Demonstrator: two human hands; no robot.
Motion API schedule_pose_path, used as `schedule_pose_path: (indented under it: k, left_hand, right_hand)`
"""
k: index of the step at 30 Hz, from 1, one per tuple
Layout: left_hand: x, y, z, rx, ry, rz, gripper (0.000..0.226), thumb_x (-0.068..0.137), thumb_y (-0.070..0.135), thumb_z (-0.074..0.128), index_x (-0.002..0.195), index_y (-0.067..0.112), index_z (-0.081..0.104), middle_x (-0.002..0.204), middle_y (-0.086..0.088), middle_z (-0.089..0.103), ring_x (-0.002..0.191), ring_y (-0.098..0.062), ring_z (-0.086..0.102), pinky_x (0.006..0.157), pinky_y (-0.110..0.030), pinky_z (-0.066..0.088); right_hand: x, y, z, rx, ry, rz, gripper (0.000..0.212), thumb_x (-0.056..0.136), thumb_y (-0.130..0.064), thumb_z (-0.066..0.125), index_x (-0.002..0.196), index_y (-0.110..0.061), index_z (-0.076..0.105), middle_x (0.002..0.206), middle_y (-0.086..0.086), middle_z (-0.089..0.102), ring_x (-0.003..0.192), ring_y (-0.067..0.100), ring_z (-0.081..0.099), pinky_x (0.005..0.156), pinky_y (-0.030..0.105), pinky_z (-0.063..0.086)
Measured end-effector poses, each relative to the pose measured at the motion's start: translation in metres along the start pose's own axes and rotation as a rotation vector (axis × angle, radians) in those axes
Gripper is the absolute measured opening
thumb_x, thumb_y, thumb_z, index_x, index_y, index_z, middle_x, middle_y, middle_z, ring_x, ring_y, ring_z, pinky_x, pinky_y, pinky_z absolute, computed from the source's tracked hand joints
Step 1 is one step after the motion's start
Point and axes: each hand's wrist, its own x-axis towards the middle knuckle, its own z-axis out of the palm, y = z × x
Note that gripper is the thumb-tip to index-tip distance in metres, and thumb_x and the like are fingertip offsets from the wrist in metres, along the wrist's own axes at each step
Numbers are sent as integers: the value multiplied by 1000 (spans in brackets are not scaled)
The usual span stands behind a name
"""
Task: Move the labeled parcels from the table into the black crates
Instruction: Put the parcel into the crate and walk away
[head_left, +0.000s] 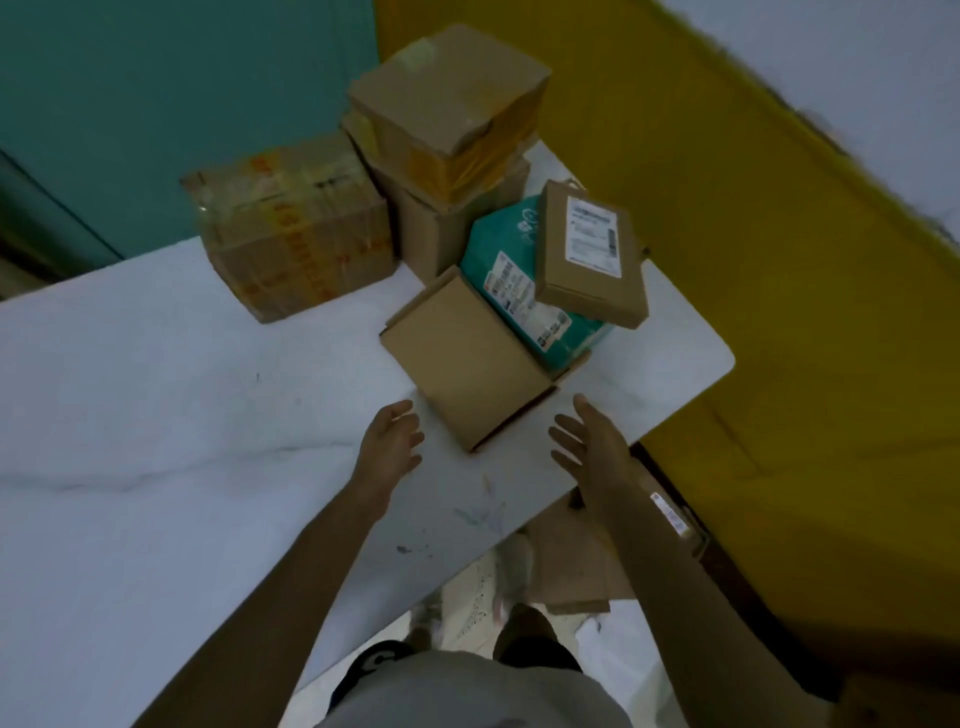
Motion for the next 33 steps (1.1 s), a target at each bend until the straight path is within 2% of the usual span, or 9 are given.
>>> schedule_pose_path:
  k: [2,5,10,14,18,23,27,30,33]
  left_hand:
    - [6,-1,10,17,11,-38,33,98,21,46,131,21,45,105,2,56,100,-17,56,92,-37,45]
    - [8,-1,26,21,29,-74,36,97,25,49,132,26,44,119,-3,56,107,-18,56,93,-37,44]
    - [-3,-9,53,-29,96,-58,25,95,22,53,120,26,53,124,-4,59,112,-22,57,87,-36,46]
    - [-14,-8,69,-163,170,-83,33,94,25,55,126,25,48,125,-5,57,109,-24,58,83,-34,47]
    - [-31,2,66,-318,244,12,43,93,27,59,132,20,44,121,-6,57,102,-22,60,68,-30,51]
    - [-60,19,40,-329,227,292,31,92,23,59,122,29,56,111,3,69,93,-13,69,61,-34,57]
    - [-78,30,14,-223,219,426,41,94,24,54,134,31,49,112,12,67,94,-13,67,60,-34,55]
    - [-84,35,-1,-176,222,464,47,96,22,51,141,28,42,128,4,60,110,-24,59,67,-32,53]
    - [-87,41,0,-39,384,463,58,96,31,50,149,34,26,151,6,36,134,-16,40,100,-33,40]
  right_hand:
    - [17,-4,4,-23,-18,63,40,90,-43,62,120,-20,52,122,8,60,110,24,60,97,41,48]
    - [35,-5,13,-91,-90,137,36,90,-40,64,114,-15,59,115,8,63,103,23,62,88,39,50]
    - [41,4,25,-246,-201,109,38,84,-35,72,113,-11,64,97,3,70,84,16,66,65,26,51]
    - [41,-4,23,-303,-286,171,32,86,-30,70,111,-12,62,103,7,70,91,19,67,76,28,53]
    - [29,-13,20,-338,-485,172,26,89,-26,67,113,-18,59,103,3,71,90,18,69,76,30,52]
    - [6,-20,31,-247,-616,104,39,78,-25,72,115,-23,58,112,2,69,100,20,67,83,35,51]
    - [-2,-48,44,-219,-678,-43,65,68,-37,73,129,-21,55,121,4,66,111,22,63,91,39,52]
    - [-8,-65,54,-385,-798,-198,34,81,-23,71,114,-27,65,111,-3,71,107,18,66,80,28,56]
    - [-24,-63,68,-547,-731,-454,20,85,-17,70,101,-28,65,101,-3,70,98,19,66,73,24,55]
